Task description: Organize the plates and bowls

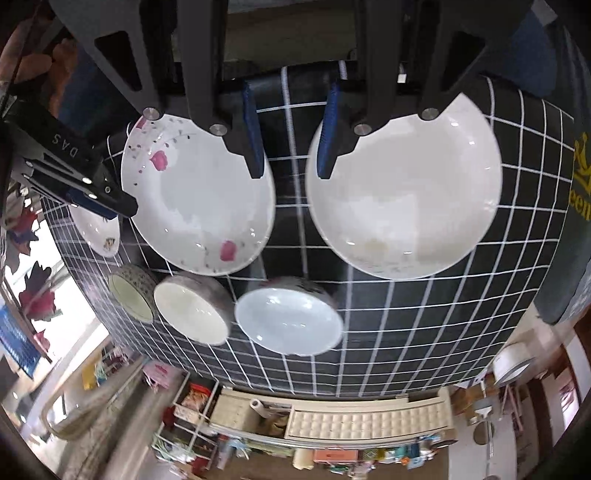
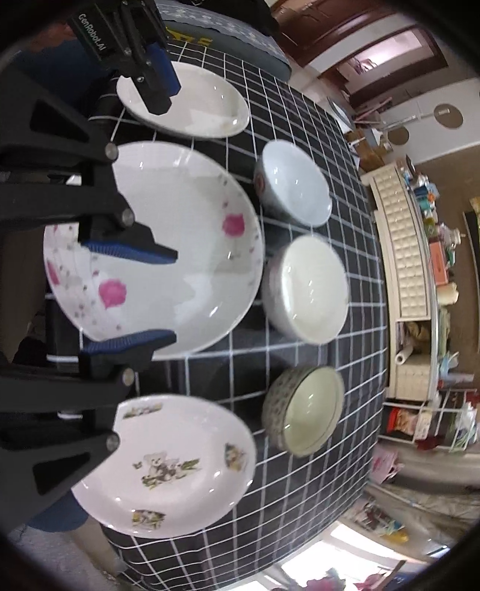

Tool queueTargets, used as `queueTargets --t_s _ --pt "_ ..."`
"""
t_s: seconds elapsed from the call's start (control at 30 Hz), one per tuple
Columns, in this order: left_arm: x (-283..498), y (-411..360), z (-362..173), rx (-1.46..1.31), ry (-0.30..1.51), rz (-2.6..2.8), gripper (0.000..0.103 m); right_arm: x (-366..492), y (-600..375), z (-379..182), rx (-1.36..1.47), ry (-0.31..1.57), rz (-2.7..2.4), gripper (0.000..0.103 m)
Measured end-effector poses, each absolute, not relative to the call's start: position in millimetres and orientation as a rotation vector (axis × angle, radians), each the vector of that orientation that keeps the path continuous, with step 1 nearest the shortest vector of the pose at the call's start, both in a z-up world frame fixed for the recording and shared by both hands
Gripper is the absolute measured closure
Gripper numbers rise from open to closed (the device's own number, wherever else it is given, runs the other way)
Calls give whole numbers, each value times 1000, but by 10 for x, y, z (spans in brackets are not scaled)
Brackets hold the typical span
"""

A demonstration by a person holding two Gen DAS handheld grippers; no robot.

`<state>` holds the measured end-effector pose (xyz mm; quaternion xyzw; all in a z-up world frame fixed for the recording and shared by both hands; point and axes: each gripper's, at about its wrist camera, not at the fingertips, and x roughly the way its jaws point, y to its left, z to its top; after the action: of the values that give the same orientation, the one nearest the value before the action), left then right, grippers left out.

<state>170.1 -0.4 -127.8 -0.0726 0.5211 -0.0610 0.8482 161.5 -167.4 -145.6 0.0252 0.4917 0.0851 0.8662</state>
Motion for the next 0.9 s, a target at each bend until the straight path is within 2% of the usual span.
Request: queueTargets --t_s 0.07,0.63,0.9 --pt "1730 -42 -1332 -154 1109 -142 66 1629 -1741 -1499 56 1040 170 54" --pt "2066 -408 -1768 -106 1193 -165 66 1860 -1928 -1798 63 1112 179 53" --pt "2097 -396 -1913 -99 1214 -163 79 1842 -1888 -1921 65 1135 190 53"
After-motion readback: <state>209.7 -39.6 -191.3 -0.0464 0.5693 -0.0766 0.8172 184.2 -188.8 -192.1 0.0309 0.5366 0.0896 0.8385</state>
